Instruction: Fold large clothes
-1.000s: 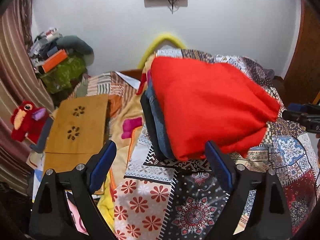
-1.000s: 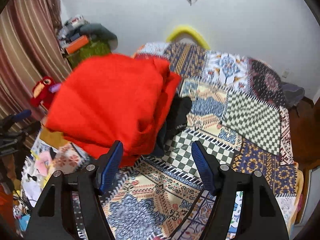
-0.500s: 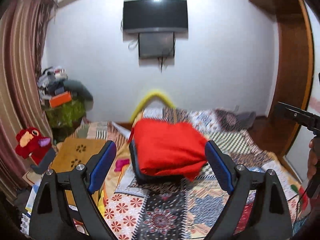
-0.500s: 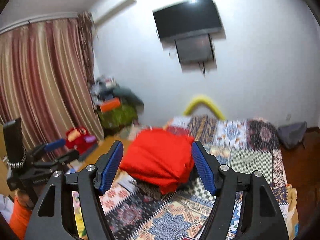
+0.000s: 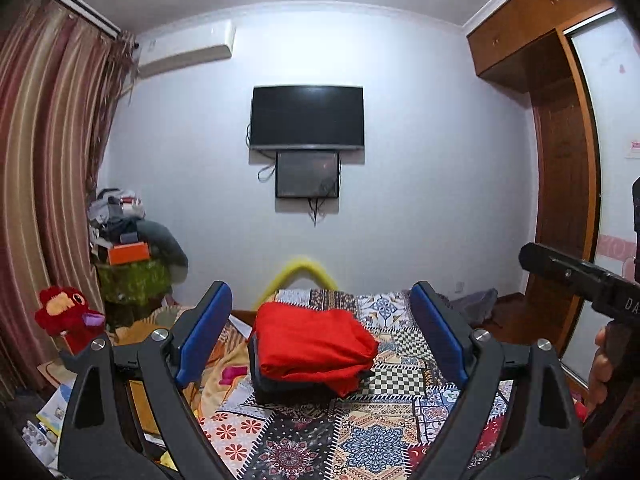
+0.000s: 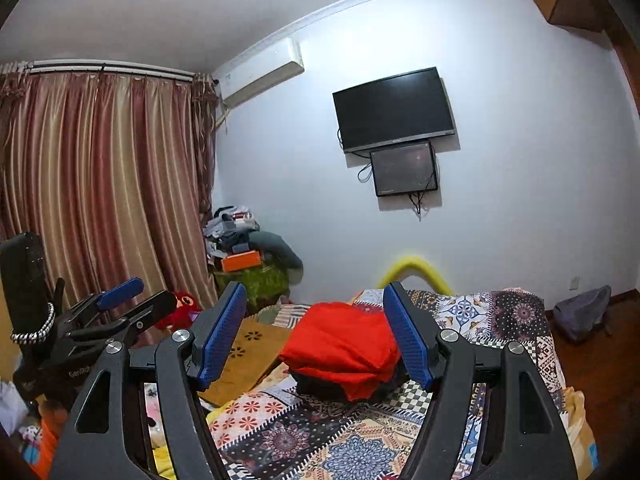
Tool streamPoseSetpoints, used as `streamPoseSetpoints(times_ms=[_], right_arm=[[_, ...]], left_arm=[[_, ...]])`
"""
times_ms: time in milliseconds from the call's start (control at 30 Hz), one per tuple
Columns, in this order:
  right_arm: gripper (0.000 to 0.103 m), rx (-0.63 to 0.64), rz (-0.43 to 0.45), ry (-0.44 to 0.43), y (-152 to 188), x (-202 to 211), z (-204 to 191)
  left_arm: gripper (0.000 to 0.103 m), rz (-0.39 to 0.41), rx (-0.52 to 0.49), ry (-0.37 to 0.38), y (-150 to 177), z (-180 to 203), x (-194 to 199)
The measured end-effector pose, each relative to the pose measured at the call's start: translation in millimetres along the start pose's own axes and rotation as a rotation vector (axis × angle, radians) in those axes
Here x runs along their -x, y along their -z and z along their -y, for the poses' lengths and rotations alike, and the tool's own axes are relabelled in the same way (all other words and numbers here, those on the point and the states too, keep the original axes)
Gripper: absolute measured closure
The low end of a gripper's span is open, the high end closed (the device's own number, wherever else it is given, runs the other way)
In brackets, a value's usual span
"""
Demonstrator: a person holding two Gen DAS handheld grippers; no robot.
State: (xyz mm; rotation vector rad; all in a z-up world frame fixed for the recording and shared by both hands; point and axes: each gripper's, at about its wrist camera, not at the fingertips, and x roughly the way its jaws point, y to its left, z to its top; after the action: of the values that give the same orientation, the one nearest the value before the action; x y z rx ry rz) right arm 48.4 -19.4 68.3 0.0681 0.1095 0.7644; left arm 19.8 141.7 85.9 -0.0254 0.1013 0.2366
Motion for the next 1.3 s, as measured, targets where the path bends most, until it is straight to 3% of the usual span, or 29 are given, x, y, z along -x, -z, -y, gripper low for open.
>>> streamPoseSetpoints(times_ms=[167,433,1300], right_arm=[[0.022,0.012,0.043,0.052,5,7,-8],[0.003,0.027,0.046,0.091,8,7,-9],[0.002,0.011,-0.006,0.103,20,16,-3]], left_arm=[[0.008,0.041,0.009,-0.015,6,9,20],[0.000,0.030,0.042,-0.030,13,10,24],[0.000,-0.011,0.065,-0.047,22,12,15]])
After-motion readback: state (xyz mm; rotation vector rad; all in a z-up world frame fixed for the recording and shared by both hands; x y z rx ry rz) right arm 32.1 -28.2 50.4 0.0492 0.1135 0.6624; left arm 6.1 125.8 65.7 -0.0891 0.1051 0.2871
